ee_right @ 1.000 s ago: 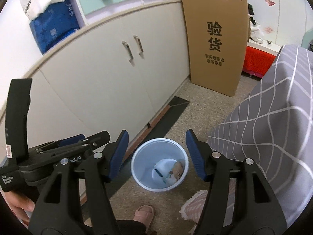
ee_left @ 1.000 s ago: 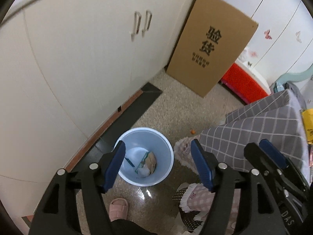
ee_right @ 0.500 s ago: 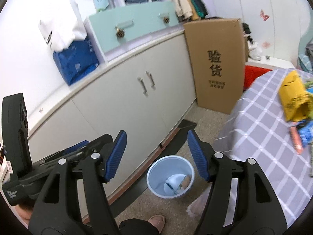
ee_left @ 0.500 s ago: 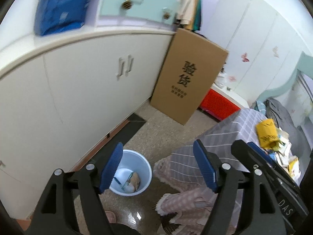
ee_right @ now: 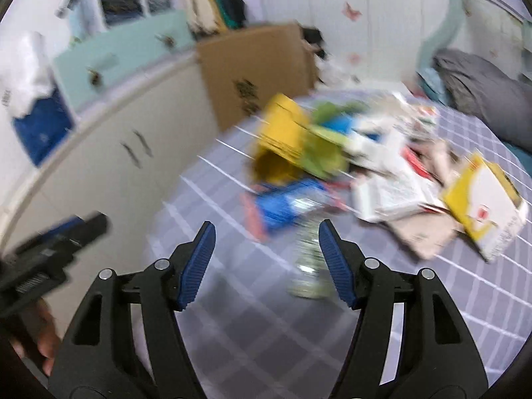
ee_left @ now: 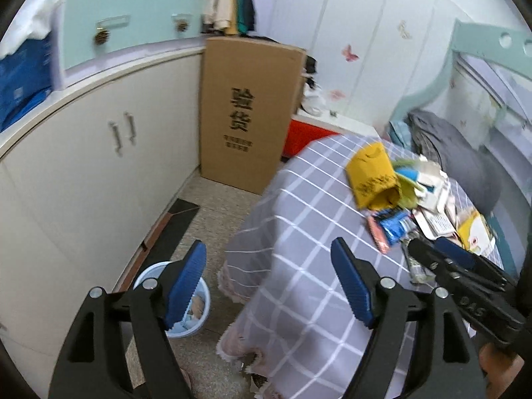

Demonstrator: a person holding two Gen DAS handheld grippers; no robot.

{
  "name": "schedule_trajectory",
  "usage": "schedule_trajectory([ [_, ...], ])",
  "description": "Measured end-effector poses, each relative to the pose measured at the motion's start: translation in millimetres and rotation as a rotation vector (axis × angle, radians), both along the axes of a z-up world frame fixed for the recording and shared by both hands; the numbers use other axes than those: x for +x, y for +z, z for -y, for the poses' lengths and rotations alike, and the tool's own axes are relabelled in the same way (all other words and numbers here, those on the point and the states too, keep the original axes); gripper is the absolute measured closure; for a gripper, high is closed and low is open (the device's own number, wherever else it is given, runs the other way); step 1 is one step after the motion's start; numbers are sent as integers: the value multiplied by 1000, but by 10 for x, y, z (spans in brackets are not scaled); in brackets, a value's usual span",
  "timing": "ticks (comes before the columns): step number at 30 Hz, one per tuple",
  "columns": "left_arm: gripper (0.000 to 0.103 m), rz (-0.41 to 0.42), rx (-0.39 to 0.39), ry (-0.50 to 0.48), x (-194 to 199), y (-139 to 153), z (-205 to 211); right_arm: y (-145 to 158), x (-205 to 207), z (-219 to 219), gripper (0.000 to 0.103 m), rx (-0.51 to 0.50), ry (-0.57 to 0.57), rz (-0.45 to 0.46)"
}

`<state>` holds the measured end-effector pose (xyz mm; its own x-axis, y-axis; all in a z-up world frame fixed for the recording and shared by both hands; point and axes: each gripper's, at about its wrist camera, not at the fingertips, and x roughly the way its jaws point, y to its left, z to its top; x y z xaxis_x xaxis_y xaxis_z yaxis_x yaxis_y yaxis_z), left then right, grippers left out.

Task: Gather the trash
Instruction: 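Grasp the blue snack wrapper with left tool while right tool grasps the clear packet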

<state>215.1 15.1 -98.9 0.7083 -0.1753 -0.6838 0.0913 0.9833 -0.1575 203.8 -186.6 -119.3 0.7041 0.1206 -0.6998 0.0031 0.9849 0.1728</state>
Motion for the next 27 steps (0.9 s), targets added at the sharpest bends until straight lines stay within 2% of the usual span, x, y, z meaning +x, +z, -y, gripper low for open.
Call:
schedule_trajectory([
  [3,28,-28,22,-33,72,-77,215,-135,103,153,40,-10,8,-61],
  [6,28,-39,40,-64,132,-133,381,-185,152,205,49,-15,38,-85],
  [7,28,-41,44,-79,154,-148,439,-186,166,217,54,-26,46,-90],
  [10,25,-55,59,-117,232,-186,604,-189,166,213,81,-30,70,-96],
  [18,23,-48,75,-207,427,-259,1051,-187,14,534,81,-1,-1,-51],
  [23,23,-26,169,-292,569,-365,1359,-200,-4,674,81,81,-2,-45],
  [27,22,-65,227,-373,666,-435,1511,-212,10,706,81,107,4,-53],
])
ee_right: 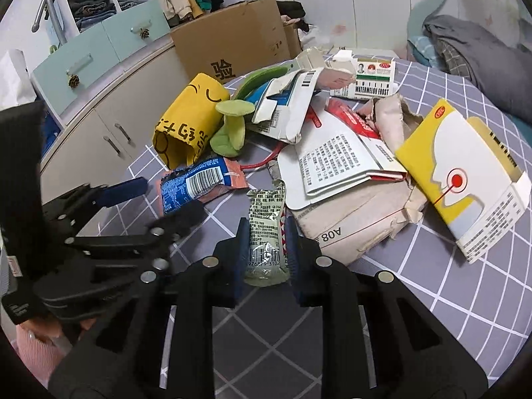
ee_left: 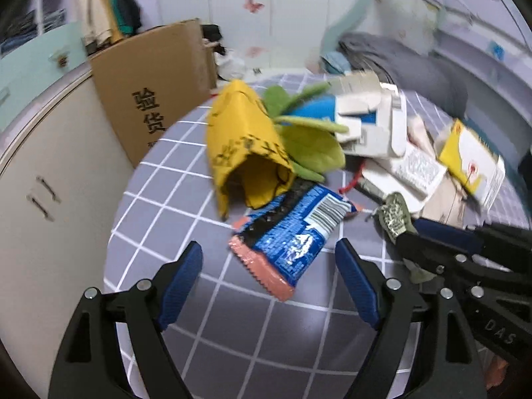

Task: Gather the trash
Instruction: 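Grasp the blue snack wrapper with left tool while right tool grasps the clear packet, then carry both items to the wastebasket and open both tools to drop them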

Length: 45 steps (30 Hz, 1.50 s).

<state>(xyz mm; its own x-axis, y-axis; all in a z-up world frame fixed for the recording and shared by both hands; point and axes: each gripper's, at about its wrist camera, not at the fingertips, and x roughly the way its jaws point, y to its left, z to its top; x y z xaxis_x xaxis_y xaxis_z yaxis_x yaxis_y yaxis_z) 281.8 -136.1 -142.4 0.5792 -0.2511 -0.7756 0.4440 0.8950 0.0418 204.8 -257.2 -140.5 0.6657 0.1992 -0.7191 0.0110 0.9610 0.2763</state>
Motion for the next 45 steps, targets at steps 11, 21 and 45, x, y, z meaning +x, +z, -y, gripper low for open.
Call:
schedule_trajectory([
  [11,46,-8,16,-65,117,36,92,-2,35,4,81,3,0,-5],
  [21,59,3,-58,-54,-240,70,-142,60,-98,-223,81,-3,23,-3],
  [45,59,47,-203,350,-710,181,-2462,335,-2,-2319,81,-40,367,57],
])
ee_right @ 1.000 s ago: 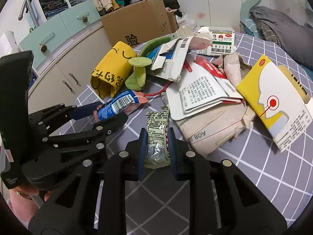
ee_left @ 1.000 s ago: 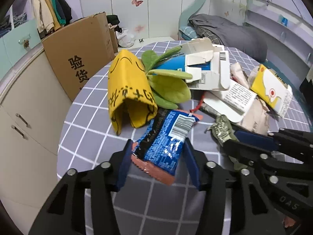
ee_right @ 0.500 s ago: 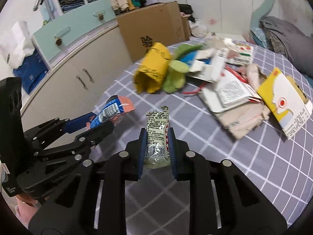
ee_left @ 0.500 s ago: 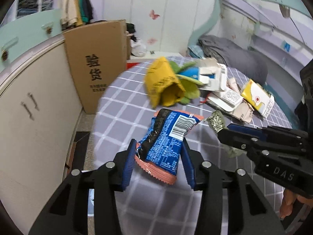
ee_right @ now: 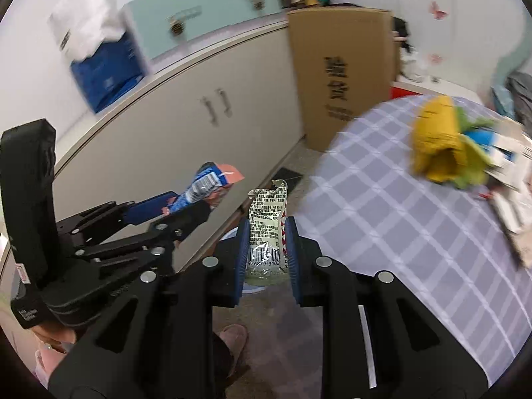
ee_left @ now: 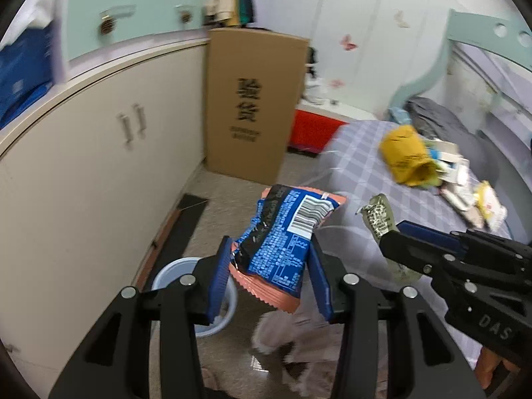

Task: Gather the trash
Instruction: 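Carry both items to the wastebasket and open both tools to drop them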

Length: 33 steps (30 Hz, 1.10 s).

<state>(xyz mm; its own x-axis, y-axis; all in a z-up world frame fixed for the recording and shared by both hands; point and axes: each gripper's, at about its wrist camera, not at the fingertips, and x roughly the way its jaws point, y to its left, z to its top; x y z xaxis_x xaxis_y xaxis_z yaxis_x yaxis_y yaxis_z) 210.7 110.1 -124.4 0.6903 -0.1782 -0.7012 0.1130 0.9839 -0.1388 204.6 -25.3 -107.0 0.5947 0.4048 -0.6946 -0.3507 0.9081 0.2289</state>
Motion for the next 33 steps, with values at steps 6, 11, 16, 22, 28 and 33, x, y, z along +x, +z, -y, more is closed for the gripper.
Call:
schedule_trajectory([
  [6,59,-50,-10,112,69,-280,-607,-237,242,-646,81,-13,86,-42],
  [11,59,-116,15,236,183,-587,-1078,-514,460,-1065,81,-31,131,-79],
  [16,59,-180,12,332,304,-860,-1456,-800,666,-1370,76,-48,146,-97],
  [22,59,-227,5,354,397,-1078,-1604,-1092,804,-1525,50,-78,144,-129],
  [28,59,-261,2,332,466,-1242,-1589,-1227,814,-1495,46,-88,134,-148],
  [33,59,-274,4,311,523,-1299,-1521,-1237,804,-1441,46,-96,115,-138],
])
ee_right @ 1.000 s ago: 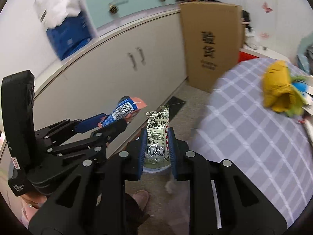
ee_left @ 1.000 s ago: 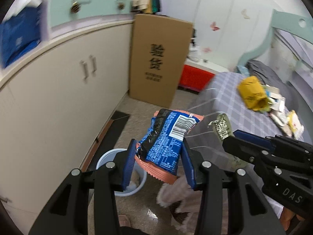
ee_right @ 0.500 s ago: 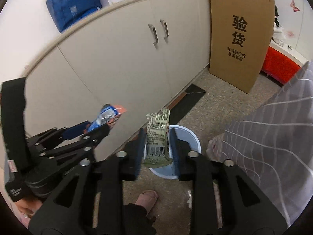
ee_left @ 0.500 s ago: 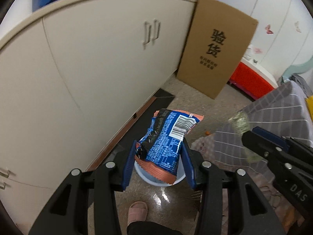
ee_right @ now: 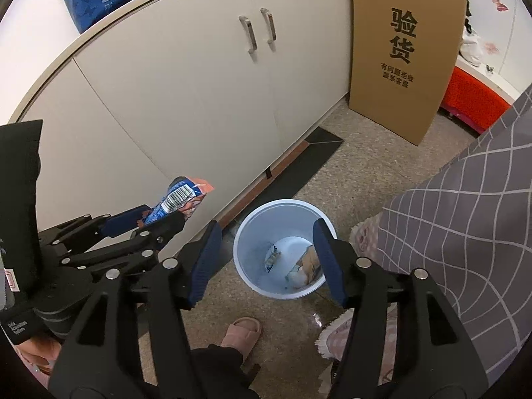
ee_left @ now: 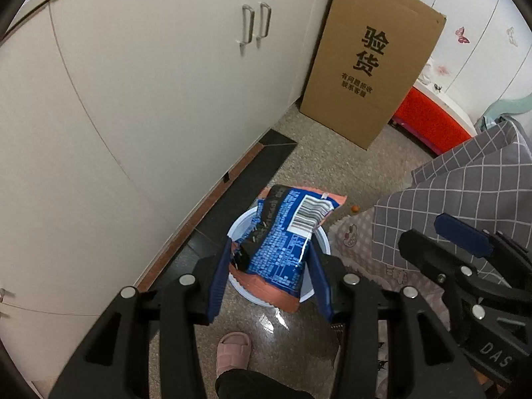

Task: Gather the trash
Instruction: 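Carry both items to the wastebasket and open both tools to drop them, then move both tools back toward the trash on the table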

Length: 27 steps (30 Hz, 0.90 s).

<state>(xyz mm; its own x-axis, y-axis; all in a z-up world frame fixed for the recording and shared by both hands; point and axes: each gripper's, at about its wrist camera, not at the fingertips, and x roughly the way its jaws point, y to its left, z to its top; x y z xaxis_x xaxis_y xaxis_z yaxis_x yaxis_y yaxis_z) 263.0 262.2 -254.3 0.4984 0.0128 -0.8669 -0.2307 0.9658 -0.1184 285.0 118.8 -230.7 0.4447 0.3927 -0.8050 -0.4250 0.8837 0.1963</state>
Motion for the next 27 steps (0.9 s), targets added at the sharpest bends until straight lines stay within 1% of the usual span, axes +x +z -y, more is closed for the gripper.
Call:
schedule_trajectory([
  [10,59,4,11,-37,82,54,139,163,-28,190,44,30,-59,54],
  [16,58,21,16,-47,157,177,212,371,-80,359,44,78,-121,145],
  [19,55,46,-5,-25,208,257,227,470,-107,441,44,104,-145,177],
  [20,49,56,-12,-15,219,283,230,503,-109,460,44,107,-147,182],
  [21,35,64,-20,-10,227,307,230,530,-113,470,44,111,-151,190],
  [22,28,71,-27,-1,226,338,235,560,-127,488,43,111,-156,198],
  [23,26,80,-28,8,221,366,234,577,-132,501,42,112,-158,200],
  [27,26,102,-36,31,160,482,242,657,-194,587,42,120,-165,207],
])
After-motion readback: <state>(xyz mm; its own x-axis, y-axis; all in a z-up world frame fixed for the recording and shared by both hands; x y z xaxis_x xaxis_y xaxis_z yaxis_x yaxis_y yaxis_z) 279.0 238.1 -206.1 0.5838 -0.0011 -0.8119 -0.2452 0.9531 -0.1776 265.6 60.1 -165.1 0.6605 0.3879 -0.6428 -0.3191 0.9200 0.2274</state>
